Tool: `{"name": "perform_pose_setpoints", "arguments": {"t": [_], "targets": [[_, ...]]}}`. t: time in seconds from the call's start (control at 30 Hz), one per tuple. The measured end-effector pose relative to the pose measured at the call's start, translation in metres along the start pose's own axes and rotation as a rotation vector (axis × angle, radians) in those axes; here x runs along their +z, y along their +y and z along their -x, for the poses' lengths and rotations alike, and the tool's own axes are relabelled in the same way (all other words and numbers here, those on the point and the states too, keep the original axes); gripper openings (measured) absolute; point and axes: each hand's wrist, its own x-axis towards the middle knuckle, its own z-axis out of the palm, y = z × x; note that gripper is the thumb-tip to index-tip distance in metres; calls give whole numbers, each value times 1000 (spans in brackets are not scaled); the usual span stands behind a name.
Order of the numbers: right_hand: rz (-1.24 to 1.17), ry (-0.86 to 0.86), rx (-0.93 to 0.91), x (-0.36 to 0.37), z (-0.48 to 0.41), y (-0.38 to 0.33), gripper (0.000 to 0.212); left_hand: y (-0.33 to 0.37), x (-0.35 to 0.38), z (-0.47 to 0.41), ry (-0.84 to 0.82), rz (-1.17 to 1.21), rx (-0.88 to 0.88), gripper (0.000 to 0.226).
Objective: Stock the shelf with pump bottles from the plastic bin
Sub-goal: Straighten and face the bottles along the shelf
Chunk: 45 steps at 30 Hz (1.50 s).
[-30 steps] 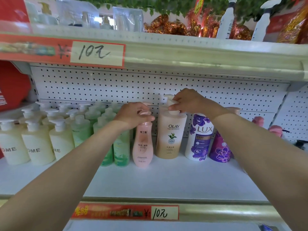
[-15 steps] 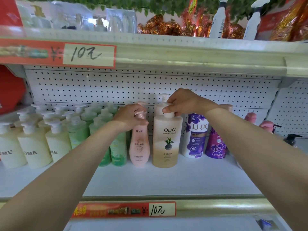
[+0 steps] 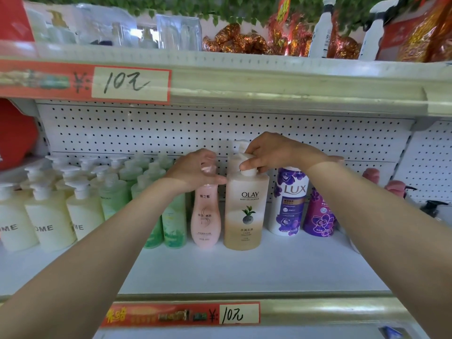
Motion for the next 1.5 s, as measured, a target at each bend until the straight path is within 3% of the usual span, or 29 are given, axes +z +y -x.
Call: {"name": "perform_pose_setpoints", "arguments": {"t": [0.13,0.27,0.37,0.67,0.8,1.13,1.5], "targets": [[-65,-55,-10,-11,-8,5,45,27,4,-1,-16,-18,69,66],[-142,146,-1,-22,-28,17,48,35,11,-6,-135,-178,59,51],[-119,165,10,-23,-43,24,50,34,12,-10,-145,-201,63,40],[-30,146,57,-5,-88,31,64,25,14,-17,-114,-252,103,39],[-241,145,82,1,-99,38,53,24,16,-16,-98,-200,100,39],[-16,190,26,-3,-89,32,39,23,18,-15,-80,-139,85,34],[-11,168,2,1,-82,20,31,21,20,-15,-82,-113,79,37]]}}
